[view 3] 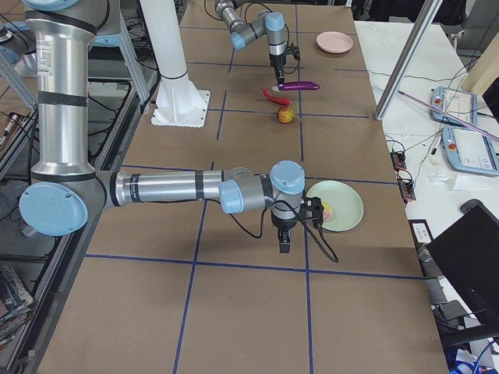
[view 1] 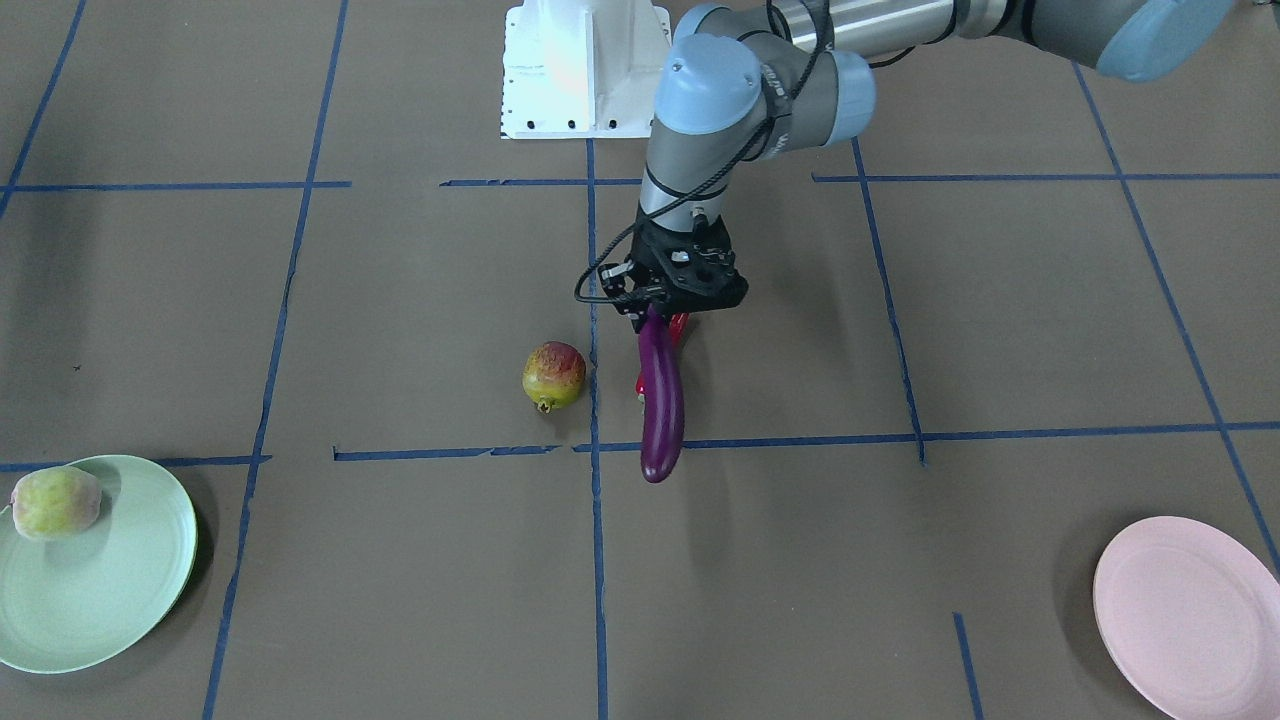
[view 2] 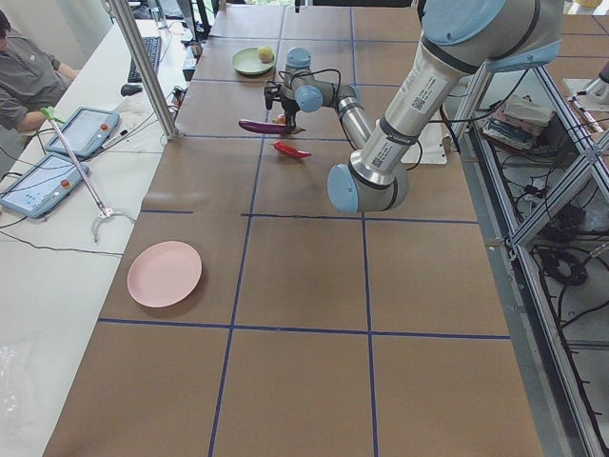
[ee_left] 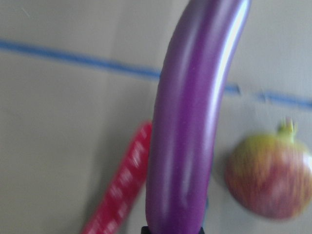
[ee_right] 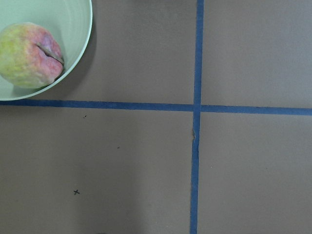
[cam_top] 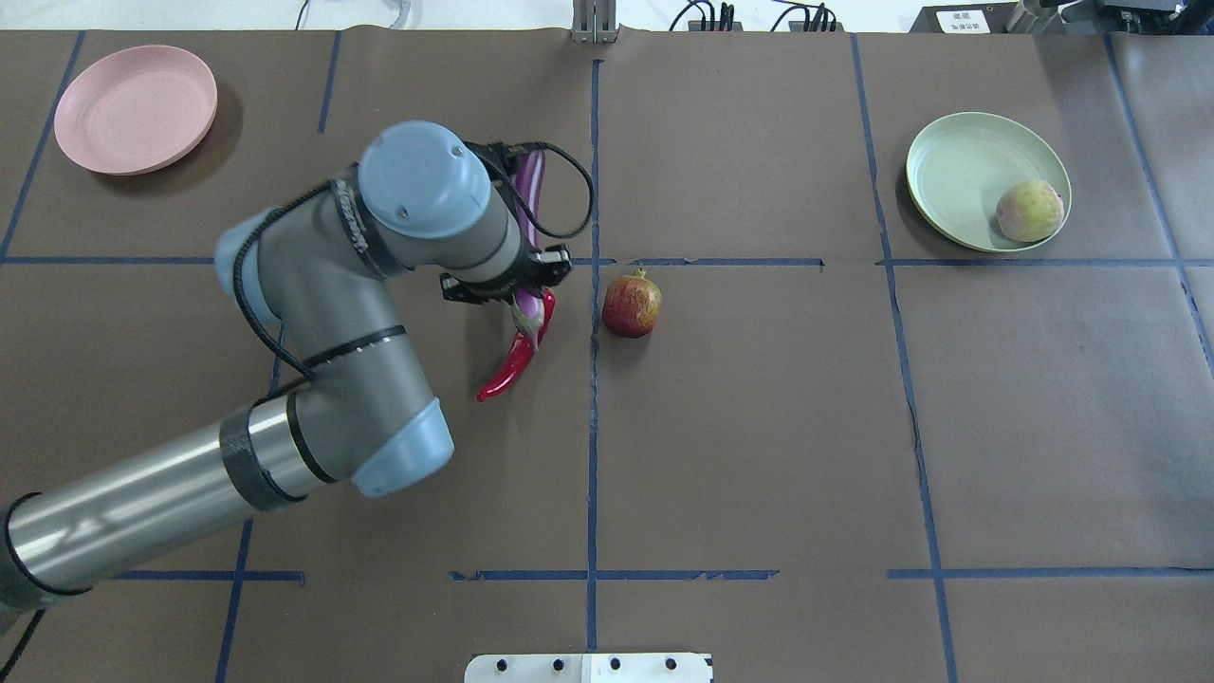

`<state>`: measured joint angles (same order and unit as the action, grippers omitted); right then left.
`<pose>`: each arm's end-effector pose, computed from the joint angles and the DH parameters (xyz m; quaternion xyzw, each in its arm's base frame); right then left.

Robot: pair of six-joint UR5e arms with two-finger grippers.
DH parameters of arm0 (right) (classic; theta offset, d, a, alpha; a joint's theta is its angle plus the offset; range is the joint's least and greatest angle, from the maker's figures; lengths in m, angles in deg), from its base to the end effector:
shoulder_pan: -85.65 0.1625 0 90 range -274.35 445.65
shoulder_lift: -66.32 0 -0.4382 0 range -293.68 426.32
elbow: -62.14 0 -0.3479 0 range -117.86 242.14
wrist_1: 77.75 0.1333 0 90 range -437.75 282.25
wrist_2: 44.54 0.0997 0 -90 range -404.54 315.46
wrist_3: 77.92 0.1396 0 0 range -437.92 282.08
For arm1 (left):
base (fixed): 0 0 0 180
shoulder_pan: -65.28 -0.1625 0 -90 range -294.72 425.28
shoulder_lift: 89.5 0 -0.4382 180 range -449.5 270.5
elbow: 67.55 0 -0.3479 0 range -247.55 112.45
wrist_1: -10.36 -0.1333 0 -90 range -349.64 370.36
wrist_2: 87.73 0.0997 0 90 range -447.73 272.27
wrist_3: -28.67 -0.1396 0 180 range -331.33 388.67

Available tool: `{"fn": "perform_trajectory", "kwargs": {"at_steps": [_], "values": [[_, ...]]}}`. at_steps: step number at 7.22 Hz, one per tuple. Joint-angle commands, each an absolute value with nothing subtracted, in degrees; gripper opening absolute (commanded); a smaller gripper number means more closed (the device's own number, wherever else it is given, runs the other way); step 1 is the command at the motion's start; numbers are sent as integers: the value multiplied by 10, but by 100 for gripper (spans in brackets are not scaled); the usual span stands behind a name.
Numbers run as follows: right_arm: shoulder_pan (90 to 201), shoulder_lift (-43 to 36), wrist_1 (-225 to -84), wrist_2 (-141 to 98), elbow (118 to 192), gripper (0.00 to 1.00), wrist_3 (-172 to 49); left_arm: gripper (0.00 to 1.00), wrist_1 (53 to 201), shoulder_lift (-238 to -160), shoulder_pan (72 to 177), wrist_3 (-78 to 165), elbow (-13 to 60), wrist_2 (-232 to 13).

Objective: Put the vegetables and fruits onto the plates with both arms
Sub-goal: 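Carry the eggplant onto the pink plate with the left gripper while the right reaches out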

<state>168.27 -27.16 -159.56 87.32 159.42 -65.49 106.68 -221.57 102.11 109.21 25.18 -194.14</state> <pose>-0.0167 -0.4412 0.6578 0.0350 -0.3668 0.0037 0.9297 0.5099 -0.4991 0.2491 0.0495 0.4433 -0.1514 0.8821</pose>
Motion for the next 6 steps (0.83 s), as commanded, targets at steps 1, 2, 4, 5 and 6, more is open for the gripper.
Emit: {"fn": "perform_trajectory", "kwargs": {"at_steps": [1,2,4,5,6], "values": [[1682,-271,-1595,873,1594,100,-641,1,1058,-2197,1144,1026,198,-2024],[1681,-271,-1595,885,1594,100,-637,1,1059,-2197,1205,923,137,-2066],[1681,-271,-1594,912,1594,100,-642,1,1064,-2200,1284,735,23,-2073],[1681,-273,-1578,913,1596,100,-644,1,1064,-2200,1320,648,-18,-2074],[1681,-274,-1564,916,1597,100,-637,1,1075,-2199,1340,590,-66,-2082]]}}
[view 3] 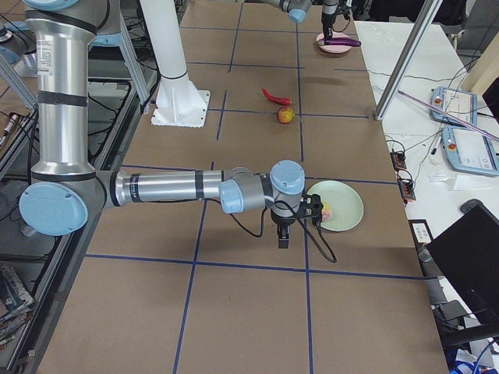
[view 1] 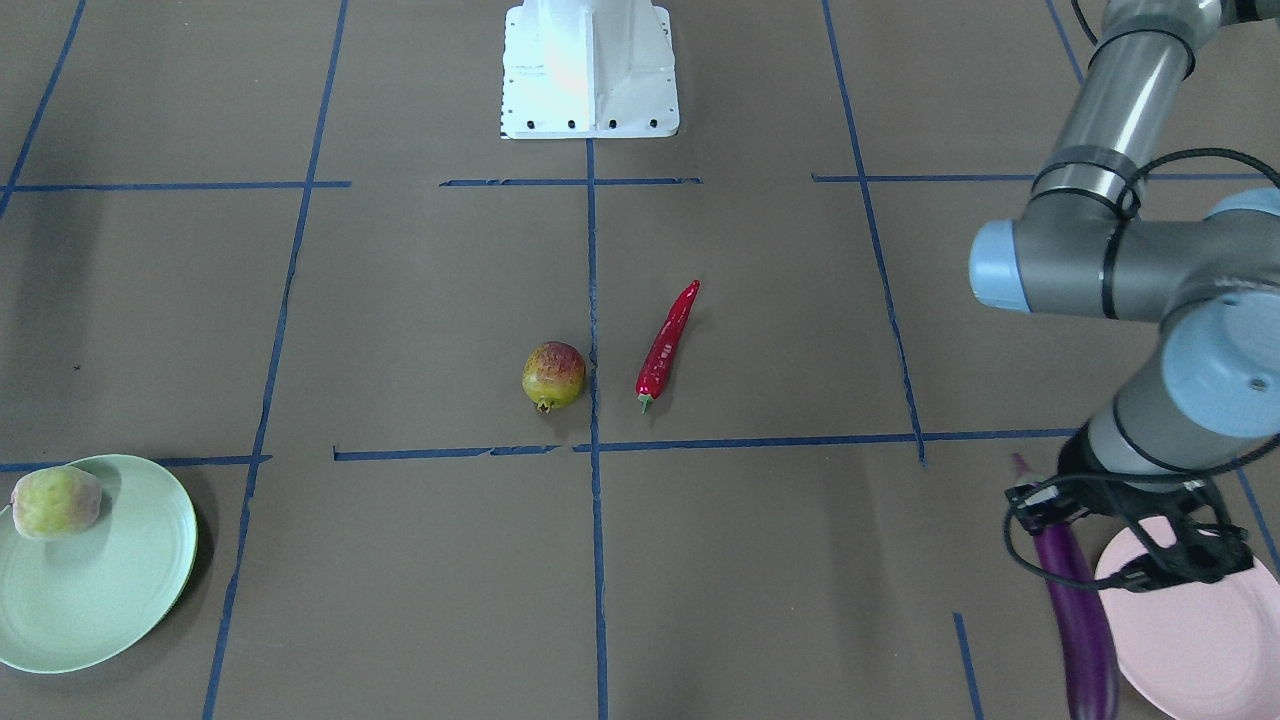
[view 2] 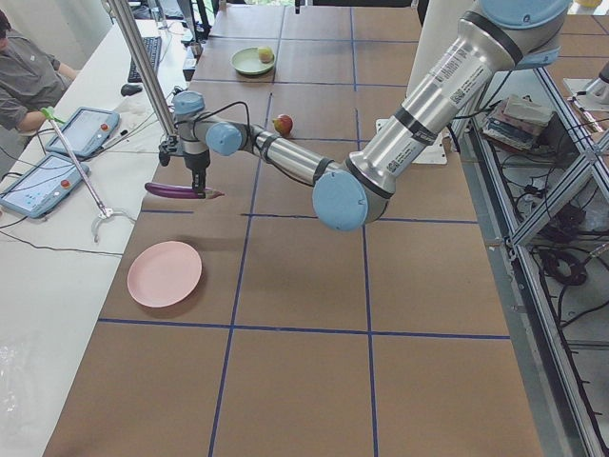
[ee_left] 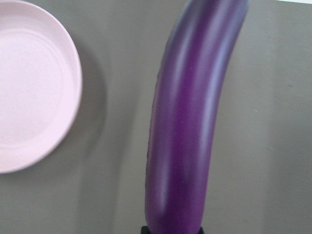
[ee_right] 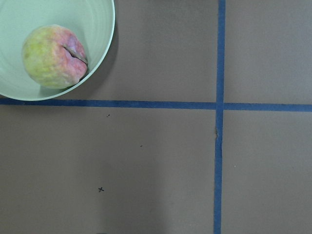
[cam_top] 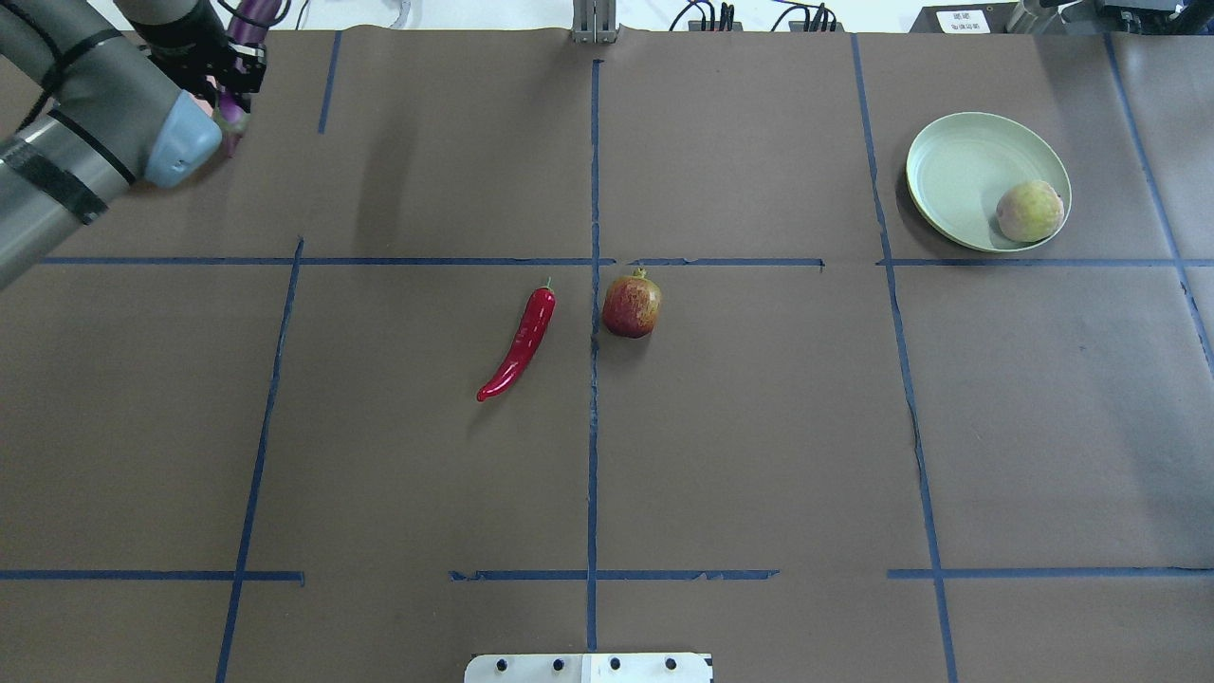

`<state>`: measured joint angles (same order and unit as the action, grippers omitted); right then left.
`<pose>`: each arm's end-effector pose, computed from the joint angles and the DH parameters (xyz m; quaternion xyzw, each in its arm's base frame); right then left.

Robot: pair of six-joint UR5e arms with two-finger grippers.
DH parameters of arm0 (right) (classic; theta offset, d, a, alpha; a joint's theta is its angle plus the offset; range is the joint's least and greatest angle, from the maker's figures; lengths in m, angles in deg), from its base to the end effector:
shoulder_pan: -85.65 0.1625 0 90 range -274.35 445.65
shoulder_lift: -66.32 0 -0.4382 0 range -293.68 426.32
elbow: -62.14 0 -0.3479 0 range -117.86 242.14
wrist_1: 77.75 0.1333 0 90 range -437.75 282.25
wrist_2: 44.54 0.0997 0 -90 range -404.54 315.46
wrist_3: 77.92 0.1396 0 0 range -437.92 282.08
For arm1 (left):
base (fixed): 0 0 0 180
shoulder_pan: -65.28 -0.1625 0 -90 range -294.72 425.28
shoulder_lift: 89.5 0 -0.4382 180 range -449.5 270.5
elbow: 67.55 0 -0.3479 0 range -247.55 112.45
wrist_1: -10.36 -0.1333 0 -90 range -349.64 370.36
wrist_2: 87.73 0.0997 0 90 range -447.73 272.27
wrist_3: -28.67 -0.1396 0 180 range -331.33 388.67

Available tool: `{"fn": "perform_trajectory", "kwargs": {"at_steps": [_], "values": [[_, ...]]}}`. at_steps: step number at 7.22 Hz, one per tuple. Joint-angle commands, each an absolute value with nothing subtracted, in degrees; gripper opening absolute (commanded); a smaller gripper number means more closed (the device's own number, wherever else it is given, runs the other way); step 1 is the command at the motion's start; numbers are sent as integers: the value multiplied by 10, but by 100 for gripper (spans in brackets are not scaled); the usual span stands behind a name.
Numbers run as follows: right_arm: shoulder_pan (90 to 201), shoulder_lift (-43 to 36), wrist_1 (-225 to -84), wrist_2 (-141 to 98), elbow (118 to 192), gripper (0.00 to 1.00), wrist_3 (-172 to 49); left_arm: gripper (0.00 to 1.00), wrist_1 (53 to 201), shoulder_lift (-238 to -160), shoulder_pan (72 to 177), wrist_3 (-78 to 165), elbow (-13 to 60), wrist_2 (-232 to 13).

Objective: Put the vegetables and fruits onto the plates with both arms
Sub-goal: 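Carry the eggplant onto the pink plate with the left gripper while the right reaches out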

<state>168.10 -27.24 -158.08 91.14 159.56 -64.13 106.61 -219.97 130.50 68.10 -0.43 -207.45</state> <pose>-0.0246 -0.4402 0.6479 0.0353 -0.3989 0.0042 0.9163 0.2588 -0.7135 0.4613 0.0357 0.3187 -0.0680 0.9447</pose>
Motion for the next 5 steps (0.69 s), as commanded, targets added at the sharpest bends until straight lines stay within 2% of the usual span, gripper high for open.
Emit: {"fn": "perform_trajectory", "kwargs": {"at_steps": [1,3,4,5], "values": [[1679,-268,-1563,918,1598,100,-606,0,1142,-2198,1350,579,-130,-2082],[1669,-267,-1534,924,1601,100,-595,0,1295,-2197,1351,565,-267,-2082],[1650,-265,-1532,925,1600,100,-589,1,1295,-2197,1355,564,-269,-2082],[1639,-256,-1531,925,1601,100,-590,15,1295,-2196,1362,557,-270,-2081]]}}
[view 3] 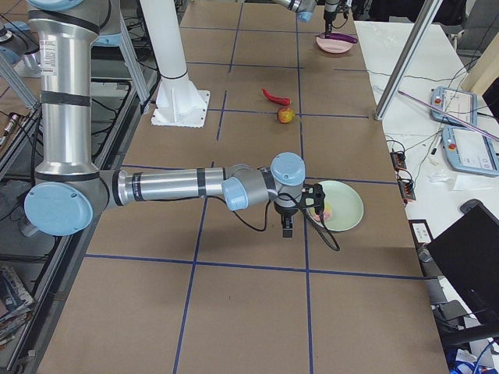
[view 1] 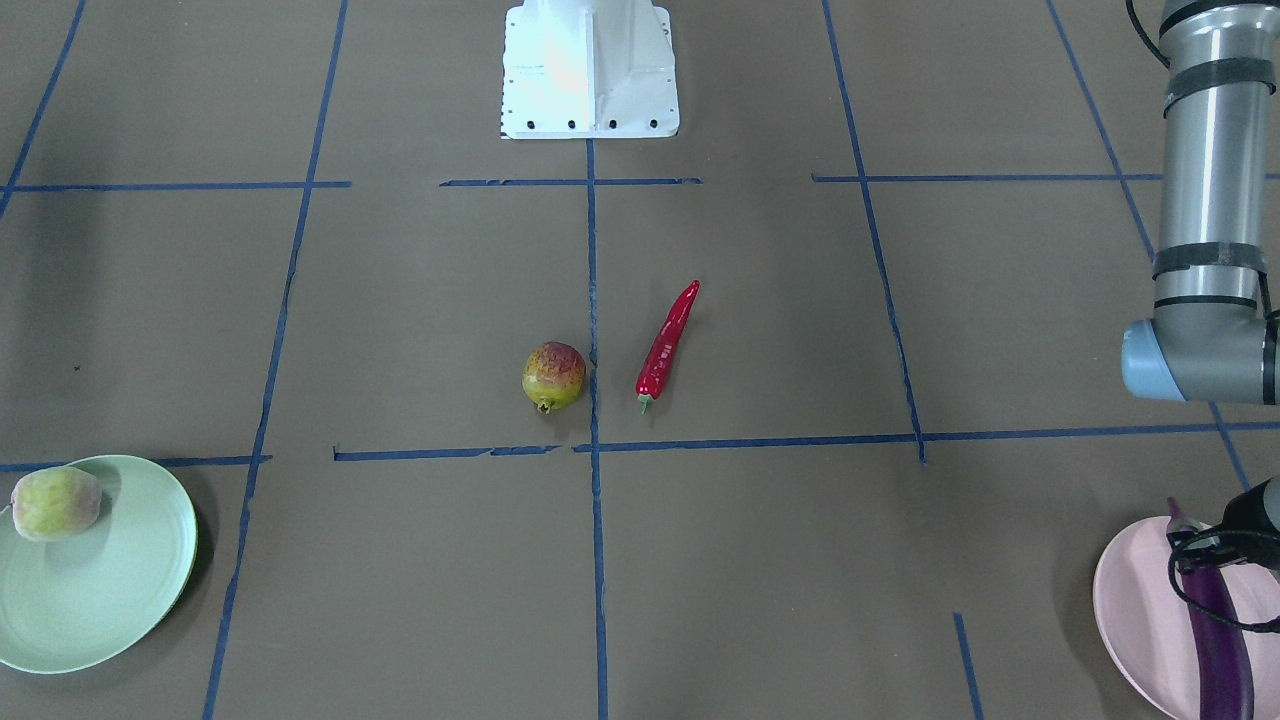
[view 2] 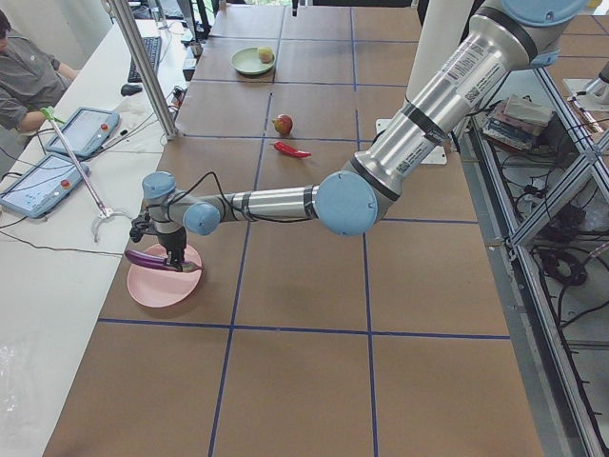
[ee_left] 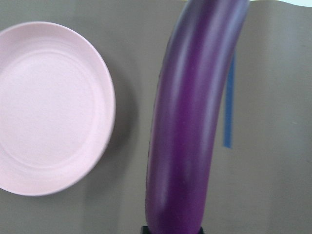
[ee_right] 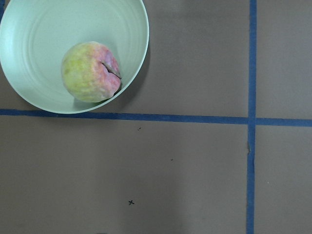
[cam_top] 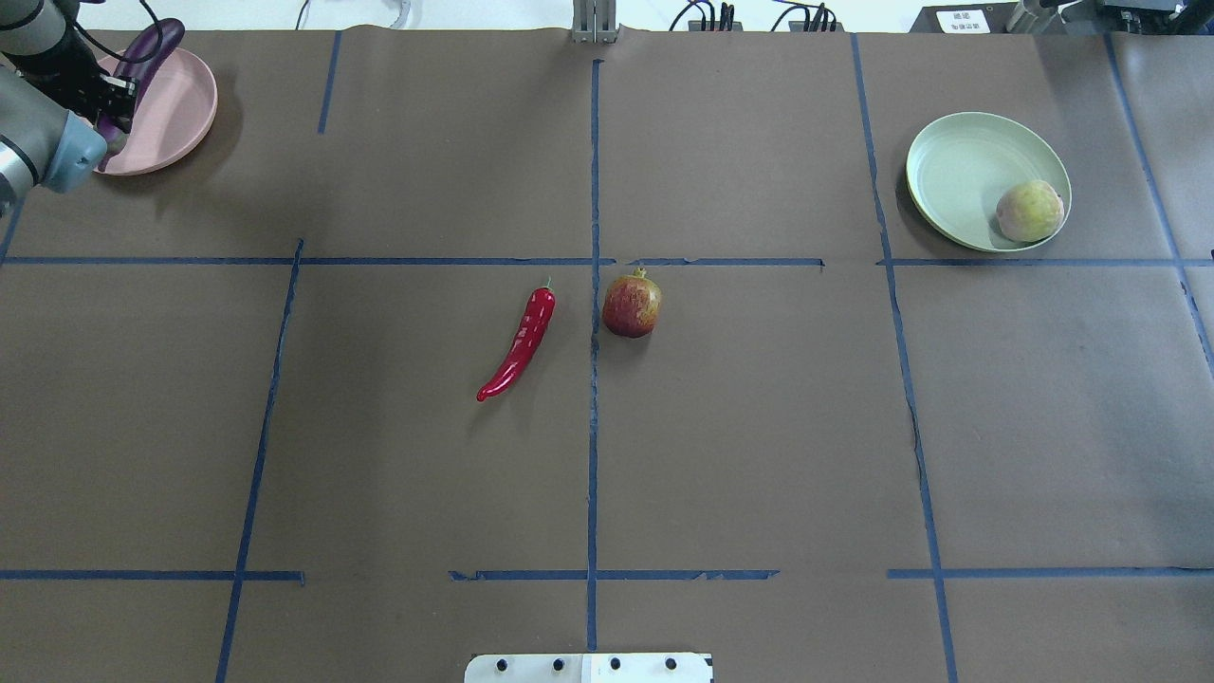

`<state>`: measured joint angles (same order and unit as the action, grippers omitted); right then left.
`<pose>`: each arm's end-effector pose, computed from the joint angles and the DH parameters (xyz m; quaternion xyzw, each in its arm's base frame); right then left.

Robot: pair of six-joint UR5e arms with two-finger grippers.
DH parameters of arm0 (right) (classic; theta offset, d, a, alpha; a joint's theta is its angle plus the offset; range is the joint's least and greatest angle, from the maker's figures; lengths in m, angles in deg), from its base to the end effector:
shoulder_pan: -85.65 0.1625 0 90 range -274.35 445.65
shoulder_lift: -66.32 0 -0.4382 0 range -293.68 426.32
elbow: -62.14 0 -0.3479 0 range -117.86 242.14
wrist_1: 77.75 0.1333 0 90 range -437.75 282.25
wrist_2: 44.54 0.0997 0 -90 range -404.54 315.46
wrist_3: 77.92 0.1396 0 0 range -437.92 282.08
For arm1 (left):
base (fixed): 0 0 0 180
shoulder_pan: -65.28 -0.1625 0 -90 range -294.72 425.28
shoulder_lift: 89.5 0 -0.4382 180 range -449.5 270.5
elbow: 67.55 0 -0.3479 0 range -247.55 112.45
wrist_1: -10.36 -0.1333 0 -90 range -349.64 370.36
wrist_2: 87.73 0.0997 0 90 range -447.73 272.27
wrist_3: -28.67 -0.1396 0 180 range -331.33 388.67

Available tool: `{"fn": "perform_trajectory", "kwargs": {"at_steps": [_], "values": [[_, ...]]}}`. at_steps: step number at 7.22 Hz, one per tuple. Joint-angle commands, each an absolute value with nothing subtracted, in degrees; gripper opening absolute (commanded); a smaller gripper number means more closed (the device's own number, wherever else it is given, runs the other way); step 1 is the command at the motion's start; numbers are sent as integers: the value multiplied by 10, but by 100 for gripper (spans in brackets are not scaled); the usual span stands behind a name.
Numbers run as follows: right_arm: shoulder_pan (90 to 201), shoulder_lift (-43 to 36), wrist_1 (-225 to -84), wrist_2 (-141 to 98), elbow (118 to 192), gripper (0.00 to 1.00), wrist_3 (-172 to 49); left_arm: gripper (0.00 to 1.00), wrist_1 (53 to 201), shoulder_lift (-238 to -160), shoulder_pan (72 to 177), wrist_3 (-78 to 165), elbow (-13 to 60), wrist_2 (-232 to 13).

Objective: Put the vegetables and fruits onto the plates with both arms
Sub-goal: 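Carry the eggplant onto the pink plate with the left gripper while the right reaches out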

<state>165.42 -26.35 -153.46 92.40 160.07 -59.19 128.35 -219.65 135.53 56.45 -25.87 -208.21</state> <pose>-0.0494 -0.4502 0.6248 0.0526 -0.4190 -0.0004 0.9065 0.1985 -0.7378 0.6263 0.0476 0.3039 -0.0214 0.9513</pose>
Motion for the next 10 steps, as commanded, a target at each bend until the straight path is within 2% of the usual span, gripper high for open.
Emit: {"fn": "perform_trajectory", "kwargs": {"at_steps": [1,2,5,6,8,10], "values": [[1638,-250,-1529,927,1606,100,-595,46,1295,-2194,1364,548,-275,-2081],[1627,-247,-1530,924,1612,100,-596,99,1301,-2185,1367,519,-273,-2082],[1576,-175,-1532,910,1618,100,-588,100,1302,-2180,1401,494,-255,-2190],[1551,-132,-1539,912,1621,100,-586,100,1300,-2159,1401,495,-221,-2189],[1473,-67,-1541,896,1620,100,-476,100,1300,-2141,1400,502,-185,-2188],[1399,12,-1587,840,1615,100,-428,100,1304,-2140,1398,506,-183,-2188]]}}
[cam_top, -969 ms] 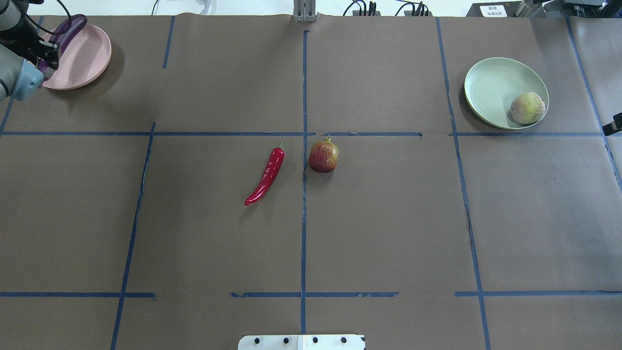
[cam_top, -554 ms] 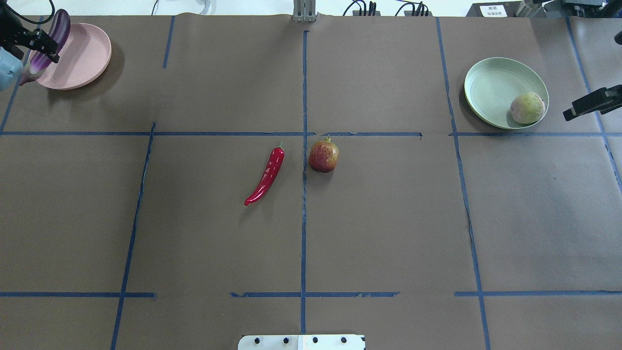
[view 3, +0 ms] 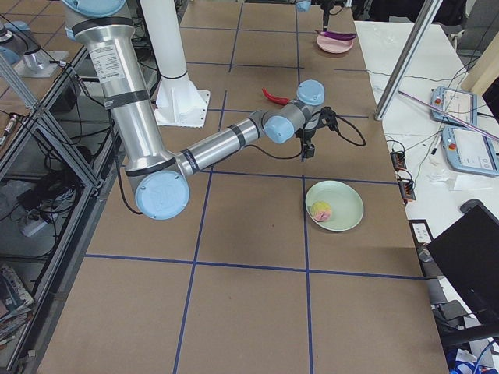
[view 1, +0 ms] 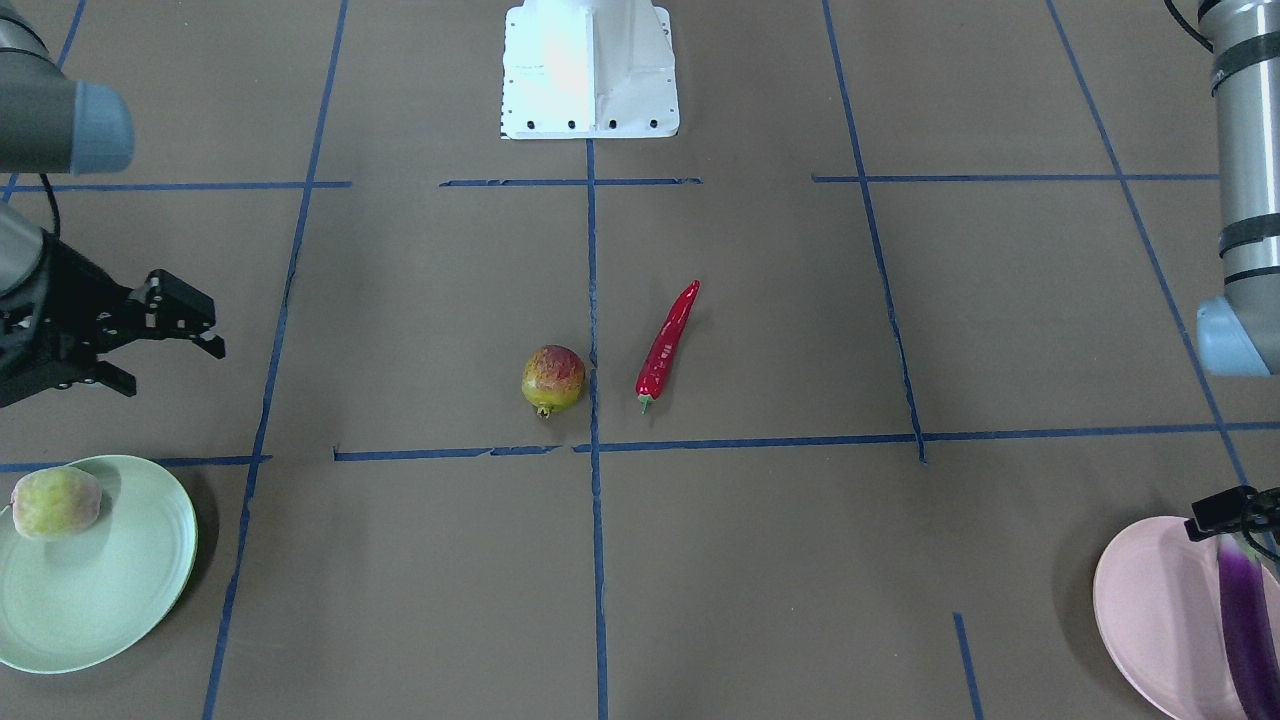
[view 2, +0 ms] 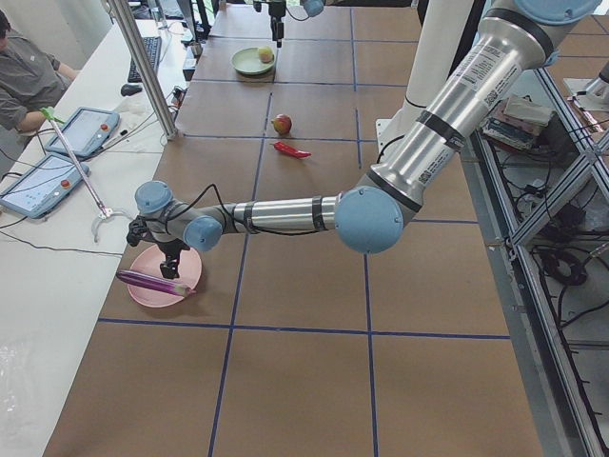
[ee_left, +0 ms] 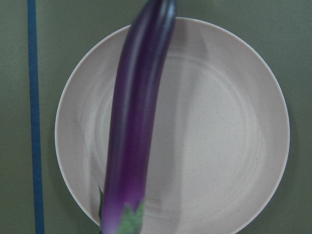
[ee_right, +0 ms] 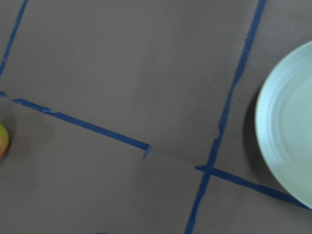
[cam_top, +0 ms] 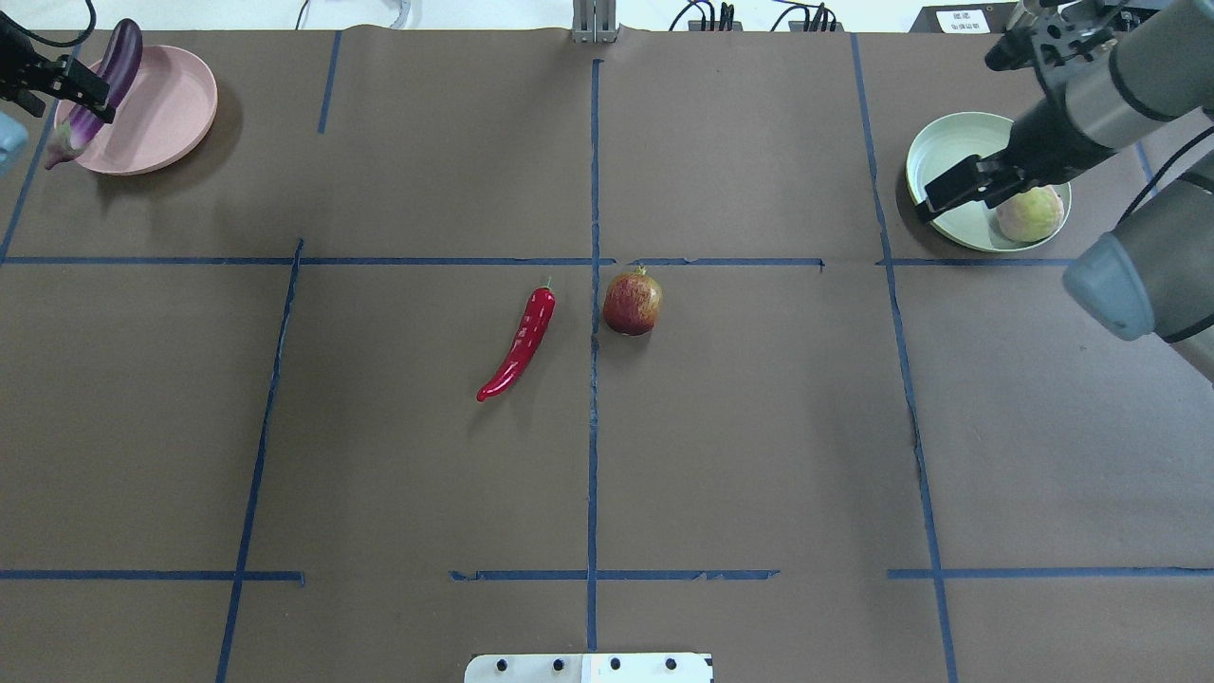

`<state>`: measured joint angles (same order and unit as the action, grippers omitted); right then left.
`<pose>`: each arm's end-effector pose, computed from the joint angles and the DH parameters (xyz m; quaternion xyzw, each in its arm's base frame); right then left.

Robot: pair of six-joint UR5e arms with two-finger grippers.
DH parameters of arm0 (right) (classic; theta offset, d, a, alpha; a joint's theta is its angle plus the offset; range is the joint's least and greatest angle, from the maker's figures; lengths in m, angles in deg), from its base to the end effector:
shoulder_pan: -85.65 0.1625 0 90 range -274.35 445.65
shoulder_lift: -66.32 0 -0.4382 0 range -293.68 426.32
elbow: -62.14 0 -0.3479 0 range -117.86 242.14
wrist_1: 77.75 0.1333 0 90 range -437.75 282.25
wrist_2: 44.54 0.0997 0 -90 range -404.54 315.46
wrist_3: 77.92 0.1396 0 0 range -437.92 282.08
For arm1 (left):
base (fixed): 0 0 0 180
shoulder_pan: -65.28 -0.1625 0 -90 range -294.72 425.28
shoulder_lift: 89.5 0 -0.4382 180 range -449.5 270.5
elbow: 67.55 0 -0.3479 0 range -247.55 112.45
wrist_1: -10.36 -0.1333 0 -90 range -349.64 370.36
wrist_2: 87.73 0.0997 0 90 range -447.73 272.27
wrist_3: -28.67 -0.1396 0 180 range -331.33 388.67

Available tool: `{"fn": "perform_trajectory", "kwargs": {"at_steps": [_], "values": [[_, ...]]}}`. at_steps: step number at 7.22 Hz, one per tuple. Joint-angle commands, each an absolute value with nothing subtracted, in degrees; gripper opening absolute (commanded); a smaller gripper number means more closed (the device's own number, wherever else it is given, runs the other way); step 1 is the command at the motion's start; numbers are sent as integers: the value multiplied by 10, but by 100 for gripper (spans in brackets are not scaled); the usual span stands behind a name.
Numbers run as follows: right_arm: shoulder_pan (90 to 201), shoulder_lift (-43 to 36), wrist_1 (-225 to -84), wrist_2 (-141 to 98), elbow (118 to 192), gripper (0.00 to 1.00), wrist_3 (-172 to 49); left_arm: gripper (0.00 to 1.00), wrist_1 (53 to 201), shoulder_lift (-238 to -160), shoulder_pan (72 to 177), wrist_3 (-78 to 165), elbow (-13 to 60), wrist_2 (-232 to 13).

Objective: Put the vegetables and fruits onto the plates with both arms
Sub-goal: 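Grasp the pomegranate with the right gripper while the left releases the eggplant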

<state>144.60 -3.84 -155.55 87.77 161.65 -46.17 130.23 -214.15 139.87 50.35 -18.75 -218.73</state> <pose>-0.2732 -0.5301 0.4153 0.1065 -0.4604 -0.1227 0.8727 0.1532 -0.7129 0.6199 0.0704 0.3854 0.0205 0.9198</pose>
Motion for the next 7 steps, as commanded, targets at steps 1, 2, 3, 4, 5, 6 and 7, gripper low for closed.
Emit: {"fn": "perform_trajectory", "kwargs": {"at_steps": [1,2,3,4,5,6,7], "values": [[1351,65,-1631,790,1614,100,-361,100,1304,-2139,1397,506,-171,-2188],[1307,115,-1651,747,1602,100,-277,100,1304,-2137,1396,507,-169,-2188],[1273,164,-1655,721,1568,100,-166,100,1305,-2134,1395,511,-169,-2188],[1244,215,-1656,679,1520,100,-119,100,1306,-2134,1395,520,-166,-2188],[1225,253,-1656,650,1467,100,-108,100,1308,-2129,1394,521,-159,-2188],[1216,278,-1656,633,1429,100,-107,100,1308,-2127,1394,524,-152,-2188],[1202,286,-1656,610,1408,100,-108,100,1308,-2127,1393,540,-146,-2188]]}}
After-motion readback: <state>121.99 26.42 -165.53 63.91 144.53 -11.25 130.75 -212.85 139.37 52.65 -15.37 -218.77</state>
